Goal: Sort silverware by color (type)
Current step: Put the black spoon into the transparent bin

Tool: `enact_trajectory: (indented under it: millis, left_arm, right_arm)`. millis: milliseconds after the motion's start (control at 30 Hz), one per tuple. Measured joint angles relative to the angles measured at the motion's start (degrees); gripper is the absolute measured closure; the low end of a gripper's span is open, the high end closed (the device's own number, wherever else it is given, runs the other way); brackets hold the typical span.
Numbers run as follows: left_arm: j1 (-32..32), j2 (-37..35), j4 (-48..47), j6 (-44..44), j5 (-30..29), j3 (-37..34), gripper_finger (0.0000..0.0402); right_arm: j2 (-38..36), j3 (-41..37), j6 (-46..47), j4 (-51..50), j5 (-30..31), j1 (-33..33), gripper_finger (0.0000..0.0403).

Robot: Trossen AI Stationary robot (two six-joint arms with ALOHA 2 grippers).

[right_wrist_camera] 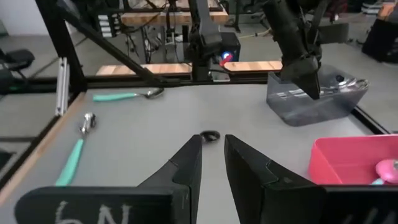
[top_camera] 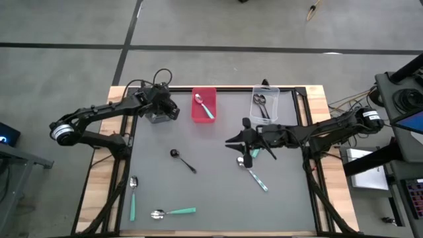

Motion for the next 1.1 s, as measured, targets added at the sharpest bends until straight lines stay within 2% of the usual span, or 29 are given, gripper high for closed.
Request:
enact_trajectory:
  millis: [500, 833, 1100]
  left_arm:
    - [-0.3, 0.1, 1.5, -1.4, -0.1, 0.0, 0.0285]
    - [-0.3, 0.1, 1.4, 0.4, -0.1, -0.1, 0.0285]
    - [-0.7, 0.2, 1.4, 0.5, -0.2, -0.3, 0.0285]
  right_arm:
    - [3.1, 0.0, 0.5, 0.3, -0.1, 0.0, 0.0342]
    - [5.4, 0.0, -3.4, 8.0, 0.0, -0.2, 0.0342]
    - [5.4, 0.0, -3.0, 9.6, 0.0, -0.1, 0.0342]
